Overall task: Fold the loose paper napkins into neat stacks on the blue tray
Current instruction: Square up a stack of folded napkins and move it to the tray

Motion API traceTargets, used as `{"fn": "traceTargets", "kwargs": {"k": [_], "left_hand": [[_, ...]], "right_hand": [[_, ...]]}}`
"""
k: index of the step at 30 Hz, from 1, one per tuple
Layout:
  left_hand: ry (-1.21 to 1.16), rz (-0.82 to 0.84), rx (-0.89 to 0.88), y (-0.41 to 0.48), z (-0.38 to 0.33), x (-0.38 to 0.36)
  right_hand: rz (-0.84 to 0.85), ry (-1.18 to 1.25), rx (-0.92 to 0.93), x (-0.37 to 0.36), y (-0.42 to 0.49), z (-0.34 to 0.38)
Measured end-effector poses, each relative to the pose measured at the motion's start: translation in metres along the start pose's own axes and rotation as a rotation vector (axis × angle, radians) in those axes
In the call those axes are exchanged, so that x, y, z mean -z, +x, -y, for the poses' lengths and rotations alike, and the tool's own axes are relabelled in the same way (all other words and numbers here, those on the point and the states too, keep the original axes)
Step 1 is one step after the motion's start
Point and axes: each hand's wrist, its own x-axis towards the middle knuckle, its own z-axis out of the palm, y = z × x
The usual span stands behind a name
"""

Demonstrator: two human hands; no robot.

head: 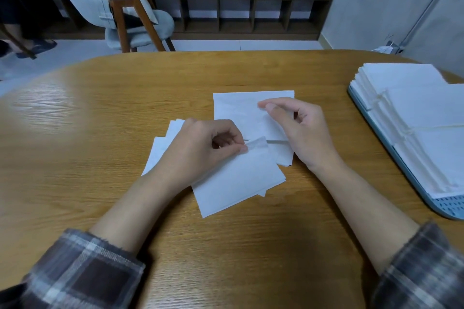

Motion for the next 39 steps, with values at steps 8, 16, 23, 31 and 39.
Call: {"fn": "traceTargets", "kwargs": {"k": [8, 16, 23, 31, 39], "left_hand": [[-0.277, -0.028, 0.065, 0.005, -0.005, 0.009], [-0.394, -0.233, 0.133, 0.006, -0.011, 0.009], [0.059, -0.213, -0.135, -0.001, -0.011, 0.015], [0.126, -0.031, -0.139, -0.002, -0.009, 0.008], [0.193, -0.041, -0.212, -0.001, -0.002, 0.0]], "right_hand": [[0.039, 0.059, -0.023, 0.001, -0.001, 0.008], [0.193, 0.059, -0.011, -0.007, -0.008, 0.01], [-0.002, 0.145, -0.147, 0.001, -0.001, 0.011], [-0.007, 0.202, -0.239, 0.001, 0.0, 0.01], [0.092, 0.201, -0.333, -0.001, 0.0, 0.01]]}}
